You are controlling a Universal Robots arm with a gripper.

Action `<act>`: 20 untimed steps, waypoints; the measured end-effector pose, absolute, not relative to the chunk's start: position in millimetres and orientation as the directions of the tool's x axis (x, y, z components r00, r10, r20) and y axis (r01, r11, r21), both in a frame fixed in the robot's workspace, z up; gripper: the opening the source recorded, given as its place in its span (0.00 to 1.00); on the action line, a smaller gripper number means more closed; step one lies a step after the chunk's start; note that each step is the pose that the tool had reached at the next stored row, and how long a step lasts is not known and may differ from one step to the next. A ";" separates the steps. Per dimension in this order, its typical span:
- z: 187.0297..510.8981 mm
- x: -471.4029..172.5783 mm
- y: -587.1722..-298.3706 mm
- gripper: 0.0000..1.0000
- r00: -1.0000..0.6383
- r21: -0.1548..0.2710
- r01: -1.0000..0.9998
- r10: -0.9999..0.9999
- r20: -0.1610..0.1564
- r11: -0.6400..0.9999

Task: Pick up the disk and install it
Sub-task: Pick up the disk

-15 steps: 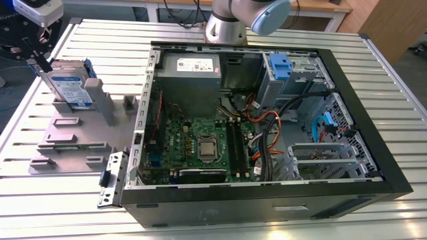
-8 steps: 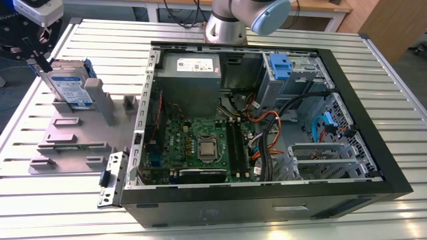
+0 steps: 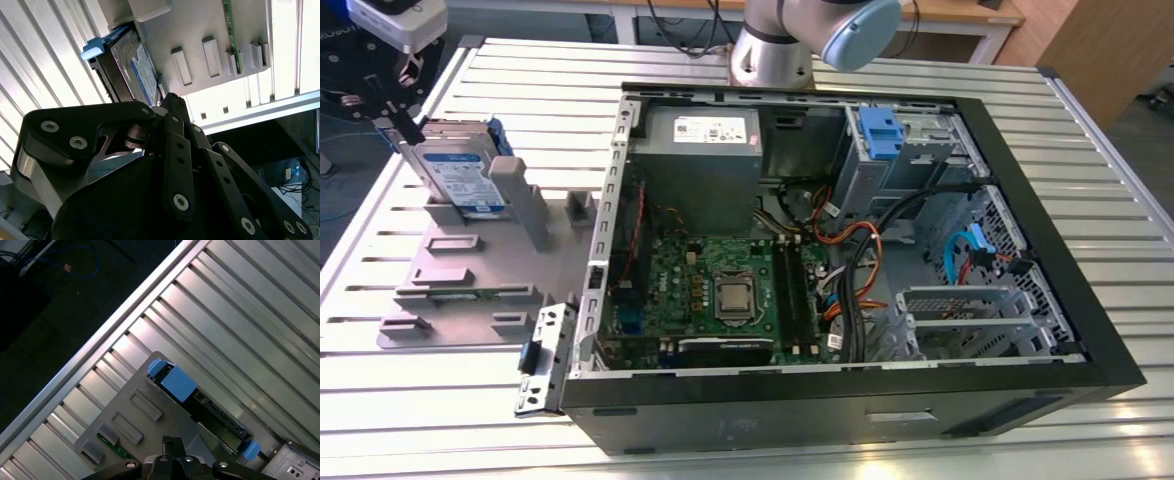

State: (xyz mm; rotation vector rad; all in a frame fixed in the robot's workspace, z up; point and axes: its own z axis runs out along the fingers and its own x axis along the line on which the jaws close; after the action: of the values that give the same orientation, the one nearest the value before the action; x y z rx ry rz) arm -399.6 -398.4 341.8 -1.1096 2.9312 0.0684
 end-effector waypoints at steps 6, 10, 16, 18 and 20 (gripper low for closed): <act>341.8 -399.6 -398.4 0.11 -0.747 0.038 -0.665 -0.665 -0.022 0.746; 341.8 -399.5 -398.3 0.11 -0.745 0.038 -0.667 -0.667 -0.022 0.744; 341.8 -399.6 -398.3 0.11 -0.742 0.038 -0.671 -0.670 -0.022 0.741; 341.8 -399.6 -398.3 0.11 -0.741 0.038 -0.672 -0.671 -0.022 0.740; 341.8 -399.6 -398.4 0.11 -0.740 0.038 -0.673 -0.672 -0.022 0.739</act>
State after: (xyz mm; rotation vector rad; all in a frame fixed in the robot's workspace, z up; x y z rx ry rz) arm -399.6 -398.4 341.8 -1.1305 2.9235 0.0684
